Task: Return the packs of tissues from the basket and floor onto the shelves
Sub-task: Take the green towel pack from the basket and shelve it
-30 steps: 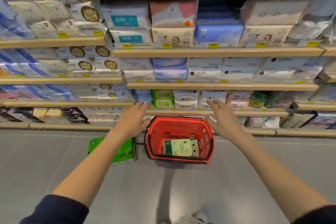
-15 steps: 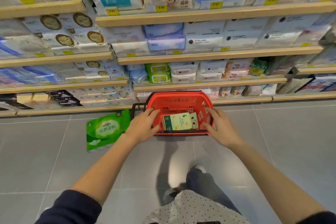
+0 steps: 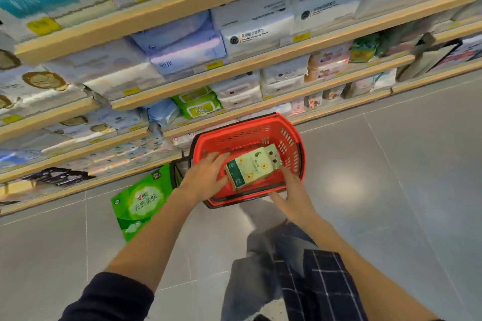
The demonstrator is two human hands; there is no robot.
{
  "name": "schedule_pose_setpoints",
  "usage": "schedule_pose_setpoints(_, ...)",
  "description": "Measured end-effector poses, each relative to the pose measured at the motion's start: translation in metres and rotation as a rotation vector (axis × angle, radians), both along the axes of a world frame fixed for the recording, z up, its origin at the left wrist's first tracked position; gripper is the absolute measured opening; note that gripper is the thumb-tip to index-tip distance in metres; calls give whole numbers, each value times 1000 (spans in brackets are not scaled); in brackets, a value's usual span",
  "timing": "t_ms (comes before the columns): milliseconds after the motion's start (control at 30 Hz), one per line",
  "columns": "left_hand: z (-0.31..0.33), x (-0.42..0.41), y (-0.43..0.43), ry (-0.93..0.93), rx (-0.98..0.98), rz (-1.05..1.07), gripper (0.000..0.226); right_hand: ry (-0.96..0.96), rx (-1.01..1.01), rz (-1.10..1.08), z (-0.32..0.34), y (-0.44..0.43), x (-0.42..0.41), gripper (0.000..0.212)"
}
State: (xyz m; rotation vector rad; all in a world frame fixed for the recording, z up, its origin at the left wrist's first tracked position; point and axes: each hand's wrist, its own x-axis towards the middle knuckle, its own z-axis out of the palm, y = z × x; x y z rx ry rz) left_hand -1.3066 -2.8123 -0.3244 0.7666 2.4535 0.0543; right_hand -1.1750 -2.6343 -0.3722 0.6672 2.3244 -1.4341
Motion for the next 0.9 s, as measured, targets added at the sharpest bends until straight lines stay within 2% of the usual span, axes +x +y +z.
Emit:
schedule_pose_setpoints(233,-87,-78,-4,-129,-82,-184,64,-40,-224,-217,-66,-57,-31,81)
schedule_pose_setpoints(567,-265,-152,-18,-307,5,-320,63,-129,-298,-558,-219,-121,-103,77)
schedule_pose_setpoints(800,-380,-172,-25,-357,-76,-360,67,-237,-317,-624,-331,-122,-127,87)
schedule_pose_setpoints(900,-427,-178,-22,-365,-118,-394,68,-259,-339,-721,-373,-111,-136,89)
